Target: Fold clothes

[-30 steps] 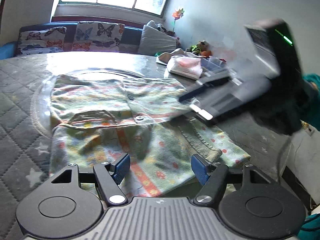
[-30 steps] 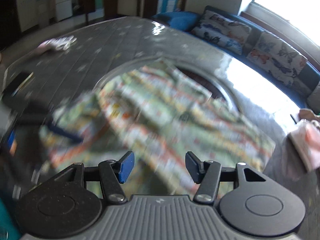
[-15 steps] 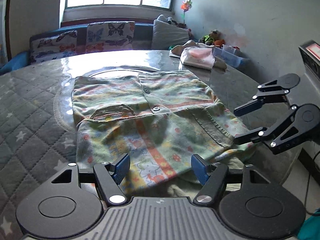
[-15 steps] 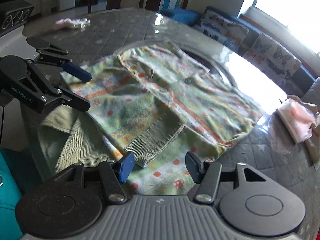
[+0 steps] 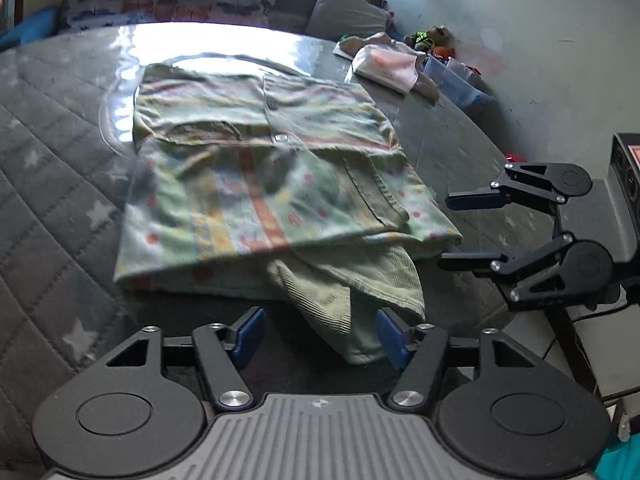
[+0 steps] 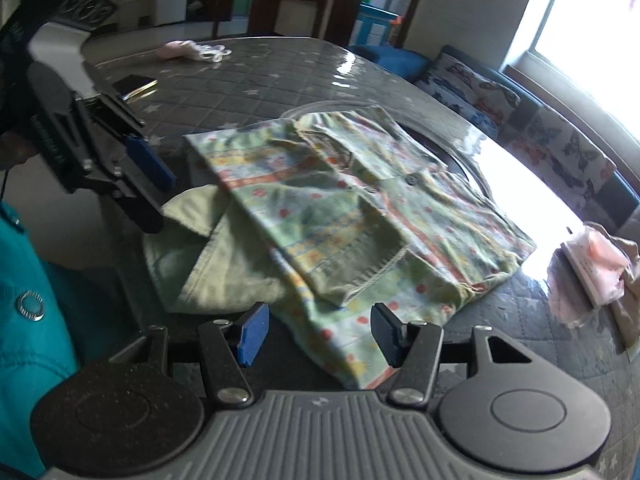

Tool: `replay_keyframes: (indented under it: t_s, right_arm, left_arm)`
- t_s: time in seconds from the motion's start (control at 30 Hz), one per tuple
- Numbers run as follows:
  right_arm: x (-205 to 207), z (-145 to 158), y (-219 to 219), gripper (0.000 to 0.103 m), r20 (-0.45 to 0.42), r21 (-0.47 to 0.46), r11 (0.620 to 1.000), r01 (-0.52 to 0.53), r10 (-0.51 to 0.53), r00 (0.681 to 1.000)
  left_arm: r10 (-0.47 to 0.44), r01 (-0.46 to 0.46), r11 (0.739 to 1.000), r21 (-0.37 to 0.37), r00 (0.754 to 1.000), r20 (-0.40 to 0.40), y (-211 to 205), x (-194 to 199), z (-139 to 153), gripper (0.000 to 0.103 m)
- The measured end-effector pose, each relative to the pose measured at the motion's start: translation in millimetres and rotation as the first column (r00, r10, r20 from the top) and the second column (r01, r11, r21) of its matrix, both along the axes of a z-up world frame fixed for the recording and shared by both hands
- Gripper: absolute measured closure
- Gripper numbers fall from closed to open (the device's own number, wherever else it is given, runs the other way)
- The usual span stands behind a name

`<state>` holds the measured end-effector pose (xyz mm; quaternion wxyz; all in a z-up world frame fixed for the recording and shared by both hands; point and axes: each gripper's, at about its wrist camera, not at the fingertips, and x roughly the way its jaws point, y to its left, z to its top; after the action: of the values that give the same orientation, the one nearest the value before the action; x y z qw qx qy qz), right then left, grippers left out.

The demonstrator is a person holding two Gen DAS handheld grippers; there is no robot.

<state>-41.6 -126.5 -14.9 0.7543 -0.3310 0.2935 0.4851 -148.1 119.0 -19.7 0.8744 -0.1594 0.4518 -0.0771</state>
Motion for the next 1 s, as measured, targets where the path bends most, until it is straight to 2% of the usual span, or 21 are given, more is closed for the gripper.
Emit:
replay_keyframes:
  t_s: [0.1,0.23,0.3,0.53,0.83,0.93,1.0]
  right_arm:
    - [-5,-5,0,0.046,0.002,-0.007,1.0,-0.024,0.024,1.0]
    - [-14,-11,0,0.046,0.028,-0.023,0.997,-0.069,0.07,0.997]
    - [-16,-14,-1,0.046,0.033,-0.024,0.997,-0.08,0.081,0.996]
    - [-21,-24,0,0.044,0.08,0.011,0.995,-0.102,0.101,0.992]
    - [-14,-31,17,0.046,0.179,0.102,0.991,-0.089,0.07,0.981]
    - [-7,-33,23,0.057,0.158,0.126,0.988,-0.085,0.065,0.985]
    - [2,-31,26,0.074,0.089,0.144,0.988,-0.063,0.051,0.995]
  left_arm:
    - [-0.003,0.001,0.998,-0.058,0.999,-0.038,1,5,-8,0.058]
    - [-0.02,0.017,0.996,-0.088,0.999,-0.036,2,7,-8,0.085]
    - [-0.029,0.028,0.995,-0.094,1.0,-0.011,3,6,-2,0.09]
    - [-0.02,0.029,0.992,-0.123,0.997,0.075,15,17,23,0.092]
    - [-0.014,0.033,0.985,-0.168,0.994,0.112,30,41,39,0.092]
    - [-0.017,0.038,0.984,-0.175,0.993,0.118,33,46,40,0.092]
    - [-0.026,0.048,0.983,-0.176,0.992,0.123,35,47,39,0.092]
